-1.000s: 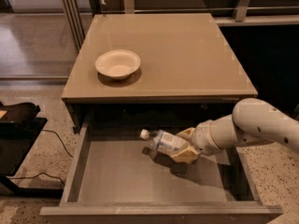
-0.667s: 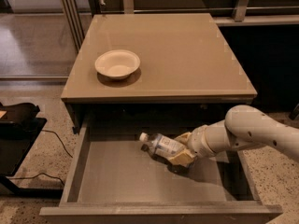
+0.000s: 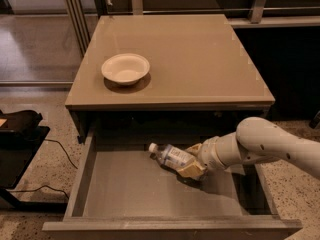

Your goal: Place blue plastic bottle into top drawer

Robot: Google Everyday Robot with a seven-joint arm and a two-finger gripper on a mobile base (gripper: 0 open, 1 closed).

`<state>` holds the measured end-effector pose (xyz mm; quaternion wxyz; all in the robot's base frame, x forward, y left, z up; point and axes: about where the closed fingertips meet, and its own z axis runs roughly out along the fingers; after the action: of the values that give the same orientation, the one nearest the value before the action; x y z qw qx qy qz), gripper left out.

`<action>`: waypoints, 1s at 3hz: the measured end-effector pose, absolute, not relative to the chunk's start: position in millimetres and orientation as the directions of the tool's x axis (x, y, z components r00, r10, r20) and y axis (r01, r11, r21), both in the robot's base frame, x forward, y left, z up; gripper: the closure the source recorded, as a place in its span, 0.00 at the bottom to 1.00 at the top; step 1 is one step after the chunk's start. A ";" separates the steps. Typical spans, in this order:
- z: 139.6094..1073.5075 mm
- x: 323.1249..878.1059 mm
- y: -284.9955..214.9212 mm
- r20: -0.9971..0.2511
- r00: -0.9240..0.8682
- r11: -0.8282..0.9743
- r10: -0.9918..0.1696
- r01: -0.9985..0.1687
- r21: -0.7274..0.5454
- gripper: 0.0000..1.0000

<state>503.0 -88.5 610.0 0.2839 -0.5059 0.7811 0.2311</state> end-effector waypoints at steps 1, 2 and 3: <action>610.0 503.0 -88.5 -0.677 -0.327 0.381 -0.659 -0.921 0.074 0.58; 610.0 503.0 -88.5 -0.677 -0.327 0.381 -0.659 -0.921 0.074 0.36; 610.0 503.0 -88.4 -0.677 -0.327 0.381 -0.659 -0.921 0.074 0.13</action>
Offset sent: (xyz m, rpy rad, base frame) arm 0.0000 0.0000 0.0000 0.0000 0.0000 0.0000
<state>503.0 -88.4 610.0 0.2838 -0.5059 0.7811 0.2311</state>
